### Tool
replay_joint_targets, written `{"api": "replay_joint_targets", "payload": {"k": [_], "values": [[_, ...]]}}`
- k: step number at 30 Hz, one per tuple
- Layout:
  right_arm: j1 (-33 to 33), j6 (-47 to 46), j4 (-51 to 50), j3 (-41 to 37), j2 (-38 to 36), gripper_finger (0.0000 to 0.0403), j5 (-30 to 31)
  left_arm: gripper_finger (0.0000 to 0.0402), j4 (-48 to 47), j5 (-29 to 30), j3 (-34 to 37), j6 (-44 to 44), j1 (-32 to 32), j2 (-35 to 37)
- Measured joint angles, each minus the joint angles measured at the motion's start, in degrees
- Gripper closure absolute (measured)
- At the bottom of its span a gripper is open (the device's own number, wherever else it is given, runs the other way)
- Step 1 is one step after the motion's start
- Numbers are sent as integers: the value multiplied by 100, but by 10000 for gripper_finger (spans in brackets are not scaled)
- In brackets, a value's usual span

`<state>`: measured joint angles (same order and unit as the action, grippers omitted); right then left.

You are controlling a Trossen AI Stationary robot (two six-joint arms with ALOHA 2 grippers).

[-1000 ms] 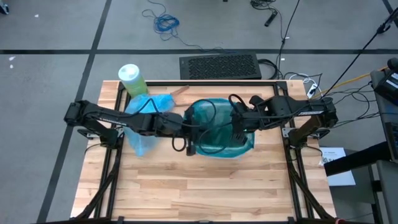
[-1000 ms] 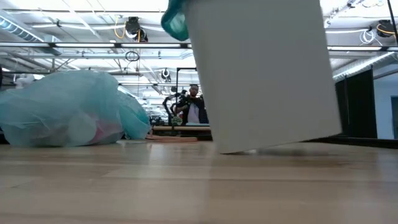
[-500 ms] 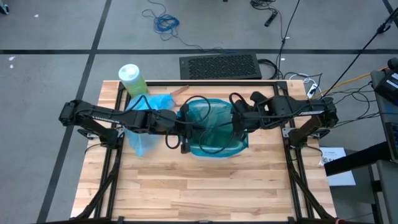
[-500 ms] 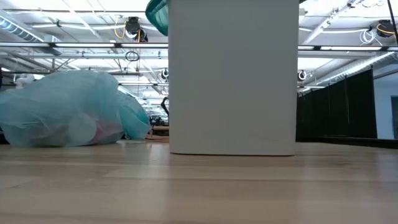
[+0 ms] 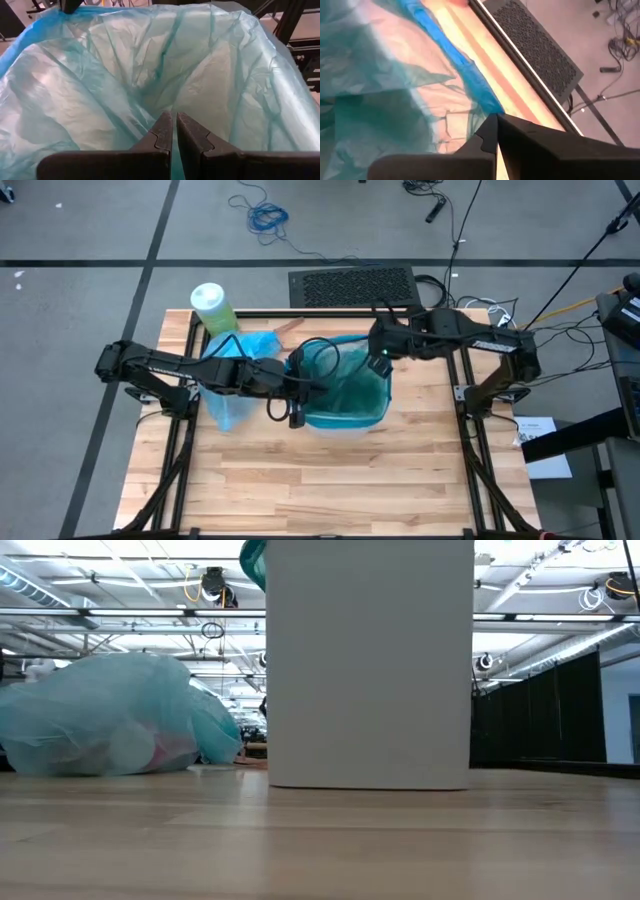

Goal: Place trash/remove bag and relplace
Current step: Insert the plastic bag in the white trash bin

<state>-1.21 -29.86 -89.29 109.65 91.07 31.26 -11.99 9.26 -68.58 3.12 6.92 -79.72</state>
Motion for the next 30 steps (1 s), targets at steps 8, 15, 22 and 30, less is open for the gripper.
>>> {"api": "replay_joint_targets", "payload": {"k": [8, 15, 22, 30], "values": [[-212, 53, 116, -421, 89, 403, -634, 378, -4, 7, 0, 22, 115, 4], [-20, -352, 608, -1223, 53, 402, -976, 378, 68, 6, 0, 67, 193, 180], [261, -513, 537, -1283, -118, 402, -846, 378, 368, 225, -2, 372, 503, 897], [516, -679, 542, -1276, -405, 403, -558, 398, -357, 876, 208, -424, 554, 1300]]}}
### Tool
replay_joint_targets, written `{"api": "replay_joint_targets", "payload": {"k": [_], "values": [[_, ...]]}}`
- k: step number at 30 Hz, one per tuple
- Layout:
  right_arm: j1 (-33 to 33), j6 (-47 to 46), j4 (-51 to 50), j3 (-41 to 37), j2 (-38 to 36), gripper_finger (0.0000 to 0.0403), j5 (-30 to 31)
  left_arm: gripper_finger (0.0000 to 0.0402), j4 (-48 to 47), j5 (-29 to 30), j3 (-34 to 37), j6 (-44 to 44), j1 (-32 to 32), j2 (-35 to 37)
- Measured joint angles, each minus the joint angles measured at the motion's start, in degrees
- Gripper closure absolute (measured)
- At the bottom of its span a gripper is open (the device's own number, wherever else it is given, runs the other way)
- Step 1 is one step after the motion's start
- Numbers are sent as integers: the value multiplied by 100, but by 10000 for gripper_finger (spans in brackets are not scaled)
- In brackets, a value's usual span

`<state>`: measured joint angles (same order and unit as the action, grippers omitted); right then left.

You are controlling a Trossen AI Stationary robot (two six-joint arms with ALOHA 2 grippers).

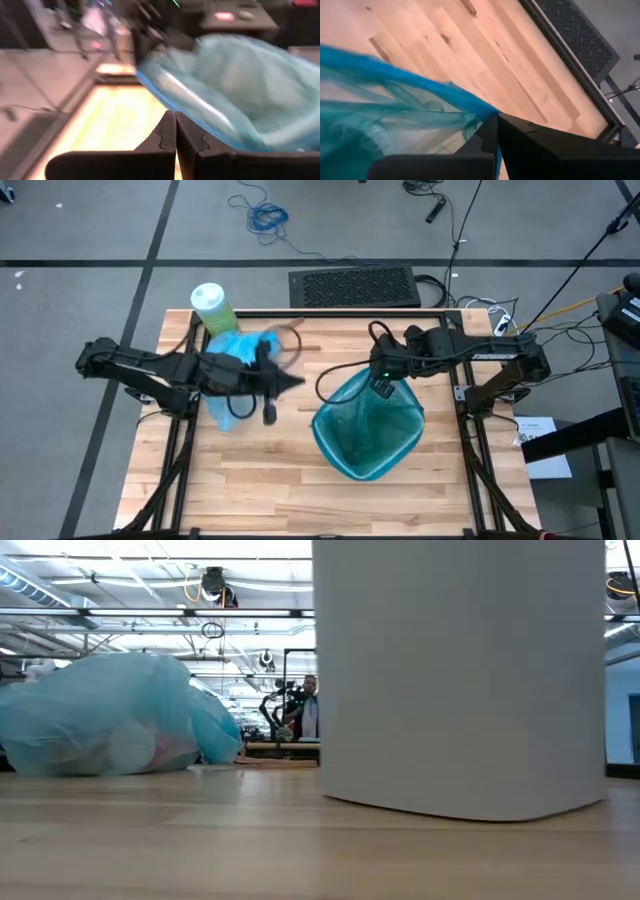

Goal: Place trash/remove bag and relplace
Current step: Insert the plastic bag in the white trash bin

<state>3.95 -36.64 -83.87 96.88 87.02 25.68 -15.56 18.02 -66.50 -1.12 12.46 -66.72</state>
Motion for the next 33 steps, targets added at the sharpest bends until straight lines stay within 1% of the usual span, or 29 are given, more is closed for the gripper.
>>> {"api": "replay_joint_targets", "payload": {"k": [2, 3, 5, 8, 11, 18, 23, 26, 28, 31, 33], "values": [[2, 2, -8, 0, -51, 403, 88, 400, 34, -213, 144, -240, 57, -99], [4, 2, -14, 0, -58, 403, 124, 400, 129, -222, 244, -341, 92, -148], [-2, 2, -10, 2, -56, 403, 143, 400, 468, -274, 468, -440, 170, -246], [-2, 29, 31, 2, -92, 403, 149, 400, 1047, -501, 724, -453, 280, -408], [0, 27, 39, 2, -144, 403, 152, 401, 1511, -636, 867, -464, 346, -544], [113, 7, 41, 4, -280, 403, 143, 401, 1556, -634, 885, -751, 344, -1149], [312, 122, 43, 4, -509, 403, 157, 401, 1646, -630, 885, -763, 344, -1491], [509, 28, 47, 4, -736, 403, 165, 401, 1609, -551, 885, -757, 344, -1449], [689, -46, 65, 4, -898, 403, 247, 401, 1365, -417, 887, -730, 357, -1244], [966, -159, 71, 7, -1117, 403, 387, 401, 1010, -100, 887, -693, 415, -703], [1147, -288, 67, 7, -1220, 403, 569, 401, 901, -27, 885, -691, 483, -342]]}}
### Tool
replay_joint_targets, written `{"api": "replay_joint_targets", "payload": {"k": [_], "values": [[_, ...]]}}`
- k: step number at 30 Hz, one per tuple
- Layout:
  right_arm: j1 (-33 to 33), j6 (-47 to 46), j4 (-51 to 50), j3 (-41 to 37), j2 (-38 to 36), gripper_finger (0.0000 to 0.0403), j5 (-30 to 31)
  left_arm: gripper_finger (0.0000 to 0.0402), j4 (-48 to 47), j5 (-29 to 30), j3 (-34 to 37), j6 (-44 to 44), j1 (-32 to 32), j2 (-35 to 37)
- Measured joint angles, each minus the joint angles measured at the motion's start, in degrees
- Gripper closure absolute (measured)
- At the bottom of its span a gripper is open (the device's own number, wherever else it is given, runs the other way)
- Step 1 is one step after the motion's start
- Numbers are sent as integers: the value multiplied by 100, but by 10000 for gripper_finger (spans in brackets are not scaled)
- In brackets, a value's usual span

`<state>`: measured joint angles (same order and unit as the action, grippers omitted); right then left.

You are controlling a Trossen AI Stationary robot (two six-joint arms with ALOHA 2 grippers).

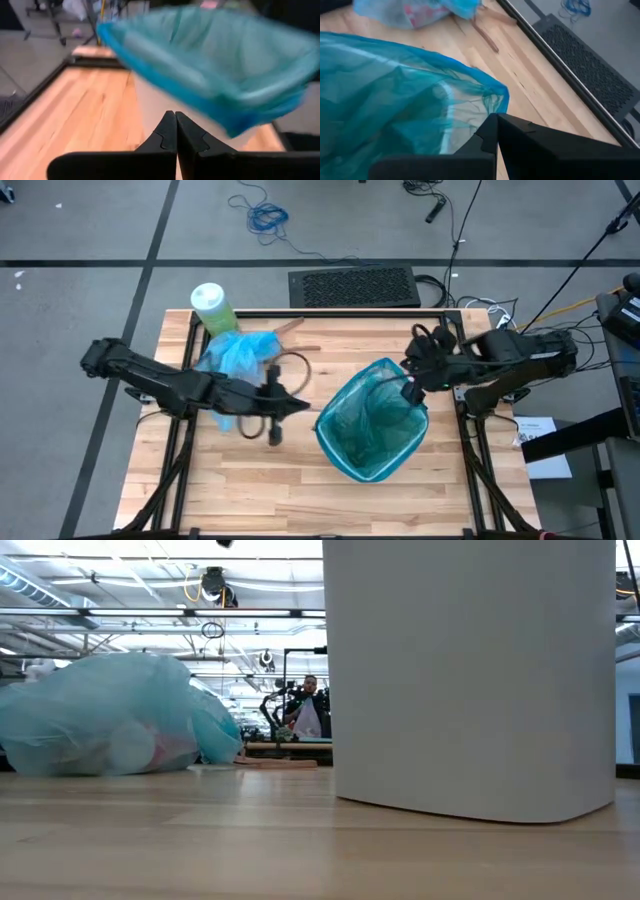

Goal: Place trash/remove bag and relplace
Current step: Insert the plastic bag in the white trash bin

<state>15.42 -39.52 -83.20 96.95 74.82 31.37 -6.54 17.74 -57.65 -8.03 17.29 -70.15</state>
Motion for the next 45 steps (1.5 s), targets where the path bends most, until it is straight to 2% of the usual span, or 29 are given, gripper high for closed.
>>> {"api": "replay_joint_targets", "payload": {"k": [3, 7, 14, 24, 30, 34, 37, 42, 45], "values": [[218, -139, -4, 2, -98, 403, 145, 401, 148, -237, -7, 108, 118, 254], [440, -209, -4, 2, -102, 403, 172, 402, 261, -764, -11, 101, 184, -9], [896, -477, -20, 2, -91, 403, 156, 401, 652, -886, -9, 56, 153, -836], [1814, -1677, -571, 2, 130, 403, 169, 402, 709, -916, -9, -27, -49, -1188], [2209, -1984, -675, -4, 309, 403, 844, 402, 575, -895, -7, -20, -83, -1099], [1836, -1454, -657, -7, 267, 403, 1263, 402, 459, -850, -7, -3, -78, -864], [1232, -797, -447, -9, 84, 403, 1073, 402, 455, -847, -7, 50, -79, -842], [-166, 874, 706, -9, -146, 403, -562, 402, 437, -847, -7, 110, -84, -844], [-1088, 1579, 1033, -9, -133, 403, -1635, 402, 424, -849, -7, 196, -82, -844]]}}
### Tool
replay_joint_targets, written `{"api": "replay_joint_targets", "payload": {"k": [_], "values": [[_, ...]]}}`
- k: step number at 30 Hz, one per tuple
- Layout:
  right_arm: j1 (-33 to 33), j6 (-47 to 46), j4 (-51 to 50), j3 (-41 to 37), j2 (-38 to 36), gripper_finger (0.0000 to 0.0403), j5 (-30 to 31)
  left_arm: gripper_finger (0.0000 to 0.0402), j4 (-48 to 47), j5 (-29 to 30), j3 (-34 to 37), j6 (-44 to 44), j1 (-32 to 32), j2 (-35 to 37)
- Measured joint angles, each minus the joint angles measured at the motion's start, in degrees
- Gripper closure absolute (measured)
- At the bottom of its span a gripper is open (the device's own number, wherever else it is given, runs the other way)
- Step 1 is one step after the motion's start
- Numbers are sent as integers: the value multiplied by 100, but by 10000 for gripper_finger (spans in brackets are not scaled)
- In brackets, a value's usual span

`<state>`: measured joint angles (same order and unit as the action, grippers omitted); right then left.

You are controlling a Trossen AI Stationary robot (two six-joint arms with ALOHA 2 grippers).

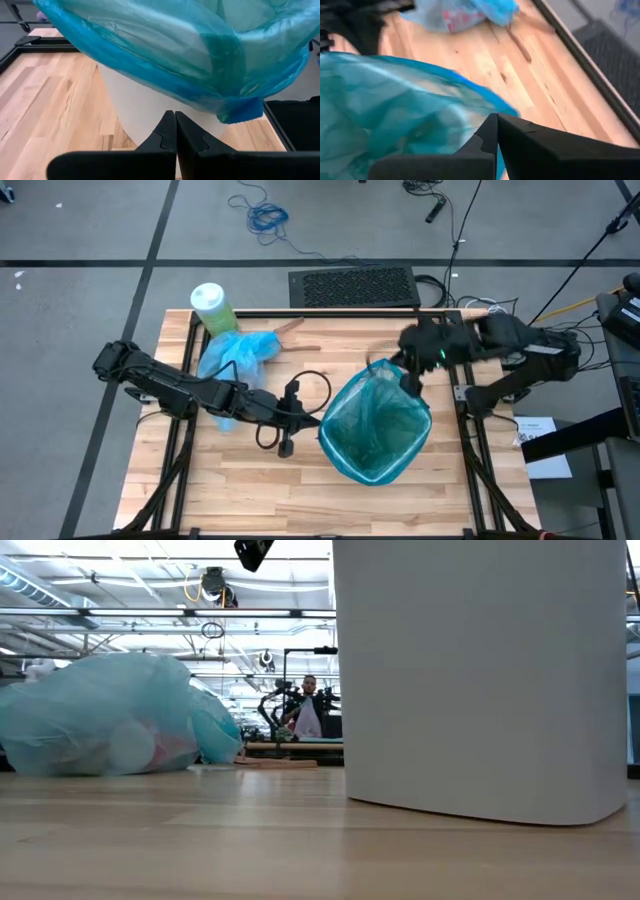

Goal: Place trash/remove bag and relplace
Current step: Insert the plastic bag in the white trash bin

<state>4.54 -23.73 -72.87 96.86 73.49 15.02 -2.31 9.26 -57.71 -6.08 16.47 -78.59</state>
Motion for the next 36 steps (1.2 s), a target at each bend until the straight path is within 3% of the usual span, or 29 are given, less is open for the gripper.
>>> {"api": "replay_joint_targets", "payload": {"k": [5, 11, 18, 24, 28, 36], "values": [[-1218, 631, -63, -2, 344, 403, -1091, 402, -36, 0, 0, 41, 0, 0], [-1627, 996, -179, -2, 981, 403, -1828, 402, -39, 0, 0, 38, 9, 0], [-1689, 1077, -738, -7, 1458, 403, -1843, 402, -93, 170, 0, 36, 149, 0], [-1809, 1072, -782, -7, 1388, 403, -1832, 402, -304, 711, 2, 40, 340, 50], [-1847, 1044, -884, -7, 1209, 403, -1516, 402, -264, 1030, 7, 76, 482, 311], [-1774, 786, -508, -7, 116, 403, -860, 402, 485, 449, 4, 395, 620, 421]]}}
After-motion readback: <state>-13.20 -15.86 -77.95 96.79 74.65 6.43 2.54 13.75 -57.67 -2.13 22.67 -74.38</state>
